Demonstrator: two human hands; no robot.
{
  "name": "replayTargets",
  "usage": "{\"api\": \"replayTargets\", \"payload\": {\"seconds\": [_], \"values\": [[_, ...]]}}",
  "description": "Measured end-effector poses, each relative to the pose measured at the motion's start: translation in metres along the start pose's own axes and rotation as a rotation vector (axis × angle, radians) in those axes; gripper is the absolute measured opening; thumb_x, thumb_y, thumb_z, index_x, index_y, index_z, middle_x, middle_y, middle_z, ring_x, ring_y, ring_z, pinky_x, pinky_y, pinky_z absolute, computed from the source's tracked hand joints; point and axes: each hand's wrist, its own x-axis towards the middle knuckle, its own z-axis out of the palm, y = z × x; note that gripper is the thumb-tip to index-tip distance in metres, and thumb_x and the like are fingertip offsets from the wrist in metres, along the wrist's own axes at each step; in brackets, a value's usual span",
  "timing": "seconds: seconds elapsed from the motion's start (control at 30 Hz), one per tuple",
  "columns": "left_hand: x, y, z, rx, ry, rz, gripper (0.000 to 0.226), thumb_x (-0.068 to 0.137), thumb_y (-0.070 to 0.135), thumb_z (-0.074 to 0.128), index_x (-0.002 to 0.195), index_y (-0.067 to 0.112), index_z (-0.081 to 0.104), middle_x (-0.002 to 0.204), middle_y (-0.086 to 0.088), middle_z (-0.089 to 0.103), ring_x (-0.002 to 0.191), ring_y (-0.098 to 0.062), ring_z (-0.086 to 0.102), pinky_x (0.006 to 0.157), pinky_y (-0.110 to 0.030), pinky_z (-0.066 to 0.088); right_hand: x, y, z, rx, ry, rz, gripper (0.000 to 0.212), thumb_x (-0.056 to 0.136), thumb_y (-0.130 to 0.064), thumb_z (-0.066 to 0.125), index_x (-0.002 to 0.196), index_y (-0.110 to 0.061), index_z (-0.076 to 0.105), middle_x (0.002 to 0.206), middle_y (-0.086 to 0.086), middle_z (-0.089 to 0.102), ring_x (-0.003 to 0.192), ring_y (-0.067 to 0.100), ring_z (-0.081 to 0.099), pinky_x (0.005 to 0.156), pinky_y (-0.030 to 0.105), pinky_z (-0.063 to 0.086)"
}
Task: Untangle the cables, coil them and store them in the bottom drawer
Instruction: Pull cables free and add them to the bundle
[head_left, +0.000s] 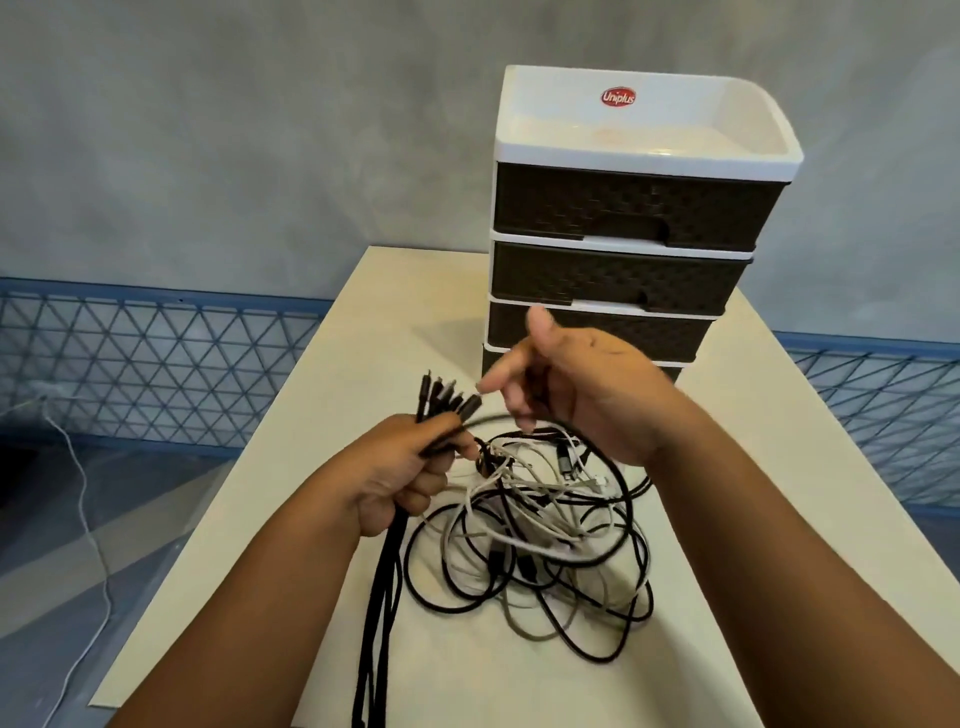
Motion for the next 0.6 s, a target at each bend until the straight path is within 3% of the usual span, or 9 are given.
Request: {"api": "replayTargets", "payload": {"seconds": [0.07, 0.1, 0.2, 0.33, 0.47, 0.6], "values": [[-0.003, 0.004, -0.004, -0.047, 0.056, 0.072, 0.017, 0.090, 0.016, 0.052, 0.074, 0.013, 0.057, 0.048, 0.008, 0.027, 0.038, -0.006, 0.016, 0.042, -0.017, 0.007, 0.007, 0.027, -0.002, -0.360, 0.097, 0.144, 0.027, 0.098, -0.034, 0.054, 0.102, -0.013, 0.070, 0.082, -0.003, 0.067, 0.075, 0.013, 0.061, 0.073, 0.031, 0.050], [-0.005, 0.007, -0.006, -0.071, 0.072, 0.105, 0.015, 0.089, 0.016, 0.052, 0.075, 0.013, 0.056, 0.047, 0.008, 0.028, 0.038, -0.006, 0.017, 0.044, -0.020, 0.007, 0.008, 0.039, -0.001, -0.592, 0.057, 0.201, 0.019, 0.095, -0.035, 0.060, 0.105, -0.020, 0.068, 0.089, -0.009, 0.069, 0.081, 0.007, 0.063, 0.078, 0.028, 0.052], [-0.010, 0.015, -0.011, -0.180, 0.103, 0.185, 0.016, 0.091, 0.015, 0.050, 0.076, 0.013, 0.055, 0.047, 0.008, 0.028, 0.038, -0.006, 0.018, 0.041, -0.017, 0.010, 0.007, 0.067, 0.005, -0.934, -0.075, 0.321, 0.029, 0.084, -0.047, 0.071, 0.107, -0.030, 0.067, 0.102, -0.013, 0.066, 0.093, 0.004, 0.061, 0.077, 0.020, 0.049], [-0.019, 0.023, -0.019, -0.327, 0.093, 0.281, 0.021, 0.094, 0.017, 0.046, 0.074, 0.014, 0.054, 0.046, 0.009, 0.026, 0.034, -0.004, 0.020, 0.034, -0.013, 0.015, 0.012, 0.076, 0.007, -0.944, 0.060, 0.321, 0.019, 0.084, -0.046, 0.071, 0.097, -0.032, 0.071, 0.098, -0.013, 0.064, 0.087, 0.006, 0.059, 0.076, 0.026, 0.051], [-0.026, 0.027, -0.019, -0.340, 0.043, 0.347, 0.022, 0.094, 0.018, 0.046, 0.075, 0.014, 0.058, 0.047, 0.009, 0.025, 0.035, -0.004, 0.018, 0.034, -0.013, 0.014, 0.019, 0.069, 0.012, -0.730, 0.104, 0.256, 0.024, 0.085, -0.052, 0.068, 0.096, -0.031, 0.070, 0.086, -0.007, 0.063, 0.072, 0.007, 0.058, 0.061, 0.024, 0.045], [-0.029, 0.027, -0.016, -0.361, 0.042, 0.372, 0.025, 0.093, 0.020, 0.049, 0.072, 0.016, 0.061, 0.050, 0.008, 0.022, 0.036, -0.004, 0.016, 0.037, -0.012, 0.013, 0.030, 0.057, 0.016, -0.798, 0.205, 0.171, 0.019, 0.097, -0.035, 0.058, 0.081, -0.027, 0.065, 0.065, -0.007, 0.058, 0.056, 0.006, 0.052, 0.054, 0.023, 0.040]]}}
